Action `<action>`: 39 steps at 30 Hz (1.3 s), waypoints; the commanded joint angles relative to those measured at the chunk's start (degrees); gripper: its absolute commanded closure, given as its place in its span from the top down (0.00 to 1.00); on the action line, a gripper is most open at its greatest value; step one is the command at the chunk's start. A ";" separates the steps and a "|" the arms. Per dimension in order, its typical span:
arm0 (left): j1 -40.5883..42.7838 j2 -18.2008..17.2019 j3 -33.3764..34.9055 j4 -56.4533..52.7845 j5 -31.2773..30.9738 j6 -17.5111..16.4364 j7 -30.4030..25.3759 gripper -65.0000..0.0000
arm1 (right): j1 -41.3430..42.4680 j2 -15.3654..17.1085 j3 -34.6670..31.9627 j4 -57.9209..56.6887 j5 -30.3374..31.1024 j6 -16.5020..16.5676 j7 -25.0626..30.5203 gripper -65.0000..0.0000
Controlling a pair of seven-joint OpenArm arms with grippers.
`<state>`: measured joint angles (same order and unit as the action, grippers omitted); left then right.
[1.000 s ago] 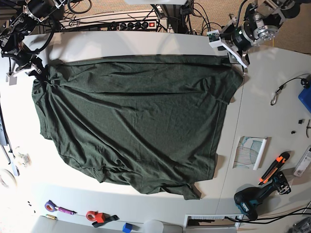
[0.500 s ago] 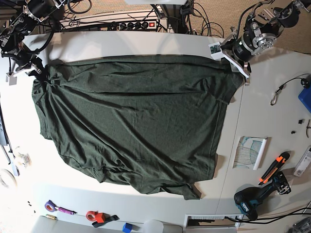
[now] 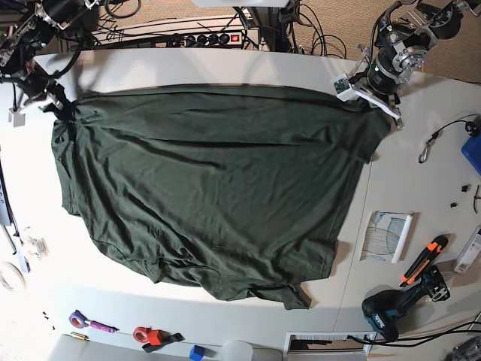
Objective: Layout the t-shirt on the table in an organized manner, then fold the t-shirt properly
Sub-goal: 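Pull the collar-side corners apart and drag them to straighten the shirt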
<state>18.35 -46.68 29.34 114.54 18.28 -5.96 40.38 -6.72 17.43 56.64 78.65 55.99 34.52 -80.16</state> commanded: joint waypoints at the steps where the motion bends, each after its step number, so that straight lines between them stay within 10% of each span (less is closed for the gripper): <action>1: 0.02 -0.83 -0.26 1.29 0.00 0.59 0.57 0.00 | -0.35 1.46 1.22 1.88 2.21 0.39 0.37 0.00; 10: 6.32 -1.16 -0.26 5.84 1.97 0.92 6.14 0.00 | -8.92 1.46 7.23 10.71 4.63 0.37 0.16 0.00; 31: 19.89 -3.82 -0.26 13.11 26.40 13.42 13.07 0.00 | -23.74 1.46 7.23 14.08 16.15 1.77 0.16 0.00; 39: 9.99 -3.61 -0.26 16.55 14.82 9.79 5.84 0.00 | -15.93 1.29 7.10 19.98 11.93 2.62 0.16 0.00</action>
<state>28.34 -49.65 29.28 130.30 31.44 2.76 46.54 -22.22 17.72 63.24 97.84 66.83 37.15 -80.86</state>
